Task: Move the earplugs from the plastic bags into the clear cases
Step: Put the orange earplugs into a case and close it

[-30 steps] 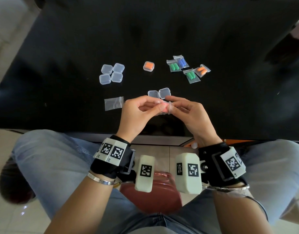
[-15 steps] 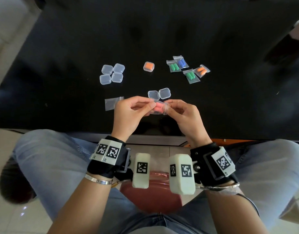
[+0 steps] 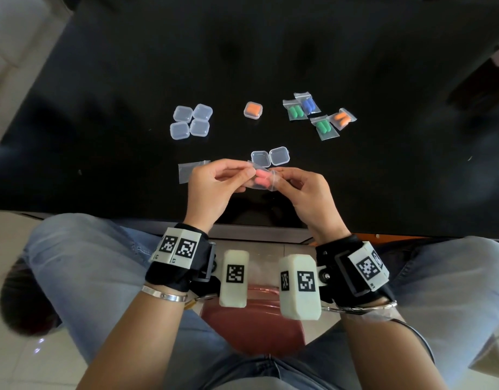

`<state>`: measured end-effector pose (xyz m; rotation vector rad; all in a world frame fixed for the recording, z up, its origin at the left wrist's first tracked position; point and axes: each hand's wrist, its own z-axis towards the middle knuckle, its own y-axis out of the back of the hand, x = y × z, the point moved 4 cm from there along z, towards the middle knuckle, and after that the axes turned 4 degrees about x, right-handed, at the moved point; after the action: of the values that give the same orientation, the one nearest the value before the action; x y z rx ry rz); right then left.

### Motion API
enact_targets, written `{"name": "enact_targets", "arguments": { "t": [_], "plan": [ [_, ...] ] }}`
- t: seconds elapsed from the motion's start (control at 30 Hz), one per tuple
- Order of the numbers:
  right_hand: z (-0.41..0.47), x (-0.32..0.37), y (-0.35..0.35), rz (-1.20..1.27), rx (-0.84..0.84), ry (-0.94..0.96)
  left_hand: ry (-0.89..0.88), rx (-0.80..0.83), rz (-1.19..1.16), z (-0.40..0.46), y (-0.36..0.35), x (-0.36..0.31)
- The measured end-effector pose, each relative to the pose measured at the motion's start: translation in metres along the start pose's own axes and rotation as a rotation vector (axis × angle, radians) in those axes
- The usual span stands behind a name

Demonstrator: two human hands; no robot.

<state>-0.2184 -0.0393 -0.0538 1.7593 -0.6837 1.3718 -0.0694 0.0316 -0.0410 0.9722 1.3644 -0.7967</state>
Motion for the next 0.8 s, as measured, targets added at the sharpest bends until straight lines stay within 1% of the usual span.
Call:
{"name": "enact_targets", "arguments": {
  "t": [0.13,0.27,0.33,0.4,0.43,0.47,0.5,0.53,0.63,0.7,0.8],
  "plan": [
    [0.002,-0.001,0.001,-0.035,-0.013,0.008,-0.02,-0.028,-0.006,0.001,-0.002,0.001],
    [0.003,0.0,0.003,0.005,-0.018,0.001,-0.023,-0.034,-0.011,0.002,-0.007,0.001],
    [0.003,0.002,0.005,-0.021,-0.043,0.011,-0.011,-0.05,0.001,0.003,-0.009,0.001],
    [0.002,0.0,0.013,-0.001,-0.09,-0.005,0.052,-0.179,-0.111,0.005,0.001,0.004],
    [0.001,-0.002,0.02,0.057,-0.113,-0.022,0.078,-0.274,-0.176,0.007,0.012,0.005],
    [0.0,-0.004,0.026,0.12,-0.135,-0.044,0.081,-0.35,-0.191,0.008,0.025,0.006],
    [0.001,-0.006,0.033,0.146,-0.162,-0.059,0.071,-0.389,-0.134,0.009,0.037,0.005],
    [0.002,-0.007,0.039,0.111,-0.193,-0.058,0.059,-0.393,-0.043,0.01,0.048,0.005],
    [0.009,-0.002,0.042,-0.115,-0.254,-0.031,0.022,-0.345,0.268,0.014,0.063,0.006],
    [0.011,0.002,0.037,-0.158,-0.256,-0.003,-0.001,-0.338,0.445,0.015,0.067,0.009],
    [0.013,0.0,0.033,-0.187,-0.226,-0.025,0.025,-0.317,0.607,0.021,0.069,0.015]
  ]
}}
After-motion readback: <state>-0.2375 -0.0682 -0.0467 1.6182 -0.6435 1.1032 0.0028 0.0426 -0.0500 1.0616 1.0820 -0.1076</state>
